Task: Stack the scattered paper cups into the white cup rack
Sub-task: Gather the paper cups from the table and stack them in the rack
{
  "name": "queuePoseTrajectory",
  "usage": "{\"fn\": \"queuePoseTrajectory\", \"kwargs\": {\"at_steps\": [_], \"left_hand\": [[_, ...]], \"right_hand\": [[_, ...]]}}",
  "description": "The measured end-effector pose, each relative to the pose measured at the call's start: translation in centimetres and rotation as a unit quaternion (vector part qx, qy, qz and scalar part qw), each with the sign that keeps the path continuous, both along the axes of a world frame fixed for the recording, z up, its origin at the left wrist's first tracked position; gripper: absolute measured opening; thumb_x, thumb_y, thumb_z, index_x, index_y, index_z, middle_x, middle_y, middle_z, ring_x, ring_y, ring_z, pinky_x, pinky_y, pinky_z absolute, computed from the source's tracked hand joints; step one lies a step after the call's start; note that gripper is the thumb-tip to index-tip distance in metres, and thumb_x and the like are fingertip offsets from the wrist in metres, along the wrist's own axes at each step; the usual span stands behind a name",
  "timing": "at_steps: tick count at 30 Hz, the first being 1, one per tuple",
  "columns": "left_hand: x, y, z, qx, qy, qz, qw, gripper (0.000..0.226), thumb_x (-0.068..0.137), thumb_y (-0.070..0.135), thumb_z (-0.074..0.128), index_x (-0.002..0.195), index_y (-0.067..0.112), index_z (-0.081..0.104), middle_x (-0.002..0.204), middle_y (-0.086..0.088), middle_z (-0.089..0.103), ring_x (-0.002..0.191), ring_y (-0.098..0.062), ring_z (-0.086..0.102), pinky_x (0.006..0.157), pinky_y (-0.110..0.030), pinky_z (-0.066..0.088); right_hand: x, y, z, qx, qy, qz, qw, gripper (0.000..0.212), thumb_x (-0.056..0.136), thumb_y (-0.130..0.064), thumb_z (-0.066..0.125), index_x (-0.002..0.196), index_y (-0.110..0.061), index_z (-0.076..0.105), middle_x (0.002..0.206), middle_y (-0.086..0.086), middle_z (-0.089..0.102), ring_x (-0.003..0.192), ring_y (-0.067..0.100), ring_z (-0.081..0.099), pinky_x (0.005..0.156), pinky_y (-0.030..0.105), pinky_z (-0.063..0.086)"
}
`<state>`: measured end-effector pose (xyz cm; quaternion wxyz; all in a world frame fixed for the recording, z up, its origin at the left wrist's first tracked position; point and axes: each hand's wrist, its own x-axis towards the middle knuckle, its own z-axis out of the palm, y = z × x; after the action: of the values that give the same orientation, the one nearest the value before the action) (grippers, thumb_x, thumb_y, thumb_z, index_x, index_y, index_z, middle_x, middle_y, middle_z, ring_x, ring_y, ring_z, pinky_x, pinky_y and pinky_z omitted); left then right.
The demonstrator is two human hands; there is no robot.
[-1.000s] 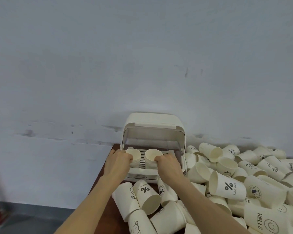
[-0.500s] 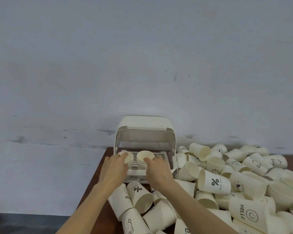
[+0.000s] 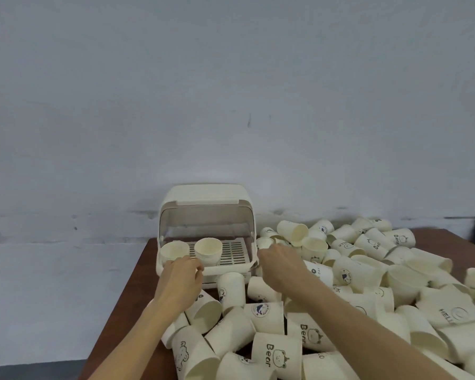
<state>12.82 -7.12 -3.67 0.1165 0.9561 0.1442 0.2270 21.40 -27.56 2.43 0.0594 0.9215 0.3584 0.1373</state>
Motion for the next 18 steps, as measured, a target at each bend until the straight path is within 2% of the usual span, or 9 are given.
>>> {"fn": "queuePoseTrajectory", "kwargs": {"at_steps": [6,8,12,16,18], "left_hand": [[1.7,-3.4,0.2,-0.006,0.002,-0.019,1.0,0.023,0.093,0.023,0.052,0.109,0.026,0.069,0.105,0.005,0.066,0.096,-0.017,0.058,0.089,-0.031,0.041],[2.4,-4.5,0.3,-0.016,0.002,-0.03,0.999,0.025,0.093,0.023,0.051,0.11,0.026,0.069,0.104,0.005,0.066,0.094,-0.018,0.058,0.084,-0.03,0.043],[3.4,-6.7,1.2,0.015,0.004,-0.061,0.998,0.026,0.095,0.021,0.047,0.113,0.024,0.066,0.112,0.005,0.065,0.102,-0.016,0.055,0.092,-0.028,0.035],[4.5,-8.0,1.6,0.031,0.02,-0.083,0.996,0.027,0.095,0.022,0.046,0.113,0.024,0.066,0.113,0.007,0.065,0.106,-0.016,0.055,0.093,-0.029,0.032],[5.2,-8.6,1.6,0.039,0.026,-0.093,0.995,0.026,0.095,0.023,0.046,0.111,0.025,0.067,0.111,0.007,0.067,0.104,-0.016,0.057,0.092,-0.029,0.033]], "right_hand": [[0.9,-3.9,0.3,-0.098,-0.02,-0.033,0.994,0.019,0.087,-0.002,0.05,0.097,-0.009,0.065,0.097,0.007,0.066,0.089,0.025,0.063,0.063,0.031,0.037],[0.9,-4.7,0.1,-0.097,-0.025,-0.03,0.994,0.02,0.088,-0.002,0.049,0.098,-0.008,0.066,0.098,0.007,0.066,0.09,0.026,0.063,0.065,0.03,0.036],[0.9,-5.7,-0.1,-0.1,-0.031,-0.031,0.994,0.022,0.089,-0.001,0.047,0.1,-0.007,0.065,0.1,0.008,0.066,0.091,0.027,0.063,0.065,0.031,0.036],[0.8,-6.1,-0.1,-0.086,-0.035,-0.031,0.995,0.021,0.088,0.001,0.049,0.1,-0.006,0.065,0.098,0.008,0.065,0.09,0.027,0.063,0.064,0.032,0.037],[0.9,-6.4,0.2,-0.073,-0.032,-0.033,0.996,0.019,0.086,0.004,0.051,0.094,-0.007,0.064,0.095,0.008,0.064,0.089,0.027,0.063,0.064,0.032,0.036]]}}
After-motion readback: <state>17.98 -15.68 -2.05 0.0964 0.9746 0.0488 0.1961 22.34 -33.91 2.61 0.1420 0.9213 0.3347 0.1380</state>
